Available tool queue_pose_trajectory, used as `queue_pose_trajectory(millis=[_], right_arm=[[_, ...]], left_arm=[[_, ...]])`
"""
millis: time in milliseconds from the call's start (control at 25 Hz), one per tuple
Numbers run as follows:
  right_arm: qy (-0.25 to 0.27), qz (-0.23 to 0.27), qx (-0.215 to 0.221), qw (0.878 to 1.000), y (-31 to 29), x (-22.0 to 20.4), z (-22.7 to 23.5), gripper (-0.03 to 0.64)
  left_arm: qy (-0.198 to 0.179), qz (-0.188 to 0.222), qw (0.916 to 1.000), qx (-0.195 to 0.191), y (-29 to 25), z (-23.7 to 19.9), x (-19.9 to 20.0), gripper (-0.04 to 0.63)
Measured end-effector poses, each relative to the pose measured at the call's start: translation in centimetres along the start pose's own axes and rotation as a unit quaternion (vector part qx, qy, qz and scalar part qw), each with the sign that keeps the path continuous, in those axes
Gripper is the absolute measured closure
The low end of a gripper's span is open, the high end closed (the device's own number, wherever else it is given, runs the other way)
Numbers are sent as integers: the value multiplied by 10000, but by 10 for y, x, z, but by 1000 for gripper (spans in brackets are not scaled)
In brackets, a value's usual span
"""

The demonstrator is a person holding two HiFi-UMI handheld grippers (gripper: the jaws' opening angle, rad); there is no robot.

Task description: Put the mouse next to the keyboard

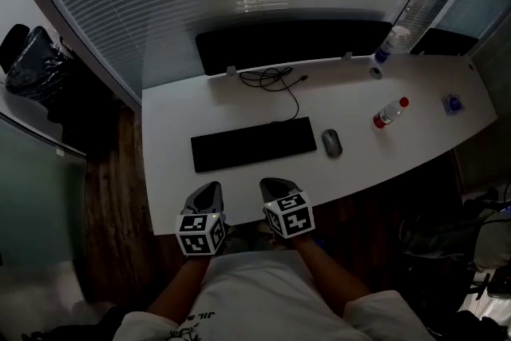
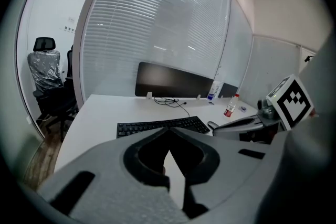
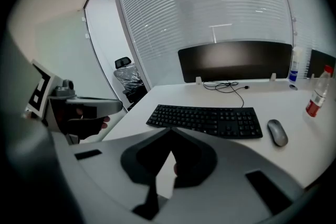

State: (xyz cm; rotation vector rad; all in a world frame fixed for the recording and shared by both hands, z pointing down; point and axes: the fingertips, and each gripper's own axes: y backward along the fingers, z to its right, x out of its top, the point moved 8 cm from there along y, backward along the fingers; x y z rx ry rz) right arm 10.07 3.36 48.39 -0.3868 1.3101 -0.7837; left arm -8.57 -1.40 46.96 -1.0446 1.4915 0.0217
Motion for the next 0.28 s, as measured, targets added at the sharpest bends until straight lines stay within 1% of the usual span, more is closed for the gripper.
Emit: queue_pose_trajectory(millis=[280], right_arm=[[119, -6, 12, 9999, -4, 5, -11, 614]], left_arm=[[67, -9, 9999, 109, 9, -11, 0, 591]])
